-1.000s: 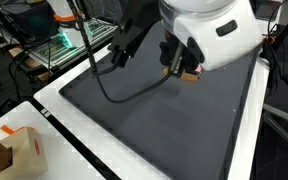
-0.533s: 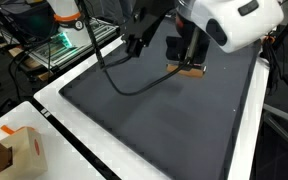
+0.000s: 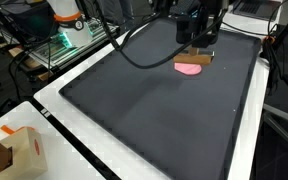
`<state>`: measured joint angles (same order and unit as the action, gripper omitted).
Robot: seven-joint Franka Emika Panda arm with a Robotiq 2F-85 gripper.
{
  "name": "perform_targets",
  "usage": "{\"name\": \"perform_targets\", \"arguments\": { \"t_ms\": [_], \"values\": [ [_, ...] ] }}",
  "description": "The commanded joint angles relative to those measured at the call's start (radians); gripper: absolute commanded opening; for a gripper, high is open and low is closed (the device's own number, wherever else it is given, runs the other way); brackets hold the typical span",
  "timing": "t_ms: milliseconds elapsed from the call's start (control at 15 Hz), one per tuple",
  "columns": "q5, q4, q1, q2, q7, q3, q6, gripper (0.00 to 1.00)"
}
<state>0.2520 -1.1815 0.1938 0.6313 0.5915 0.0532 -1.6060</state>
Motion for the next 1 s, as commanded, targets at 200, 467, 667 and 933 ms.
{"name": "perform_targets", "arguments": {
  "t_ms": [200,467,667,933],
  "values": [
    [-0.094,-0.092,-0.07,-0.114,0.015,0.013,-0.019,0.24],
    [-0.115,-0.168,-0.11,-0.178,0.009,0.022,-0.075,0.24],
    [-0.109,-0.236,-0.131,-0.225,0.009,0.033,-0.127,0.24],
    [-0.131,-0.345,-0.16,-0.289,0.008,0.037,-0.187,0.24]
  ]
}}
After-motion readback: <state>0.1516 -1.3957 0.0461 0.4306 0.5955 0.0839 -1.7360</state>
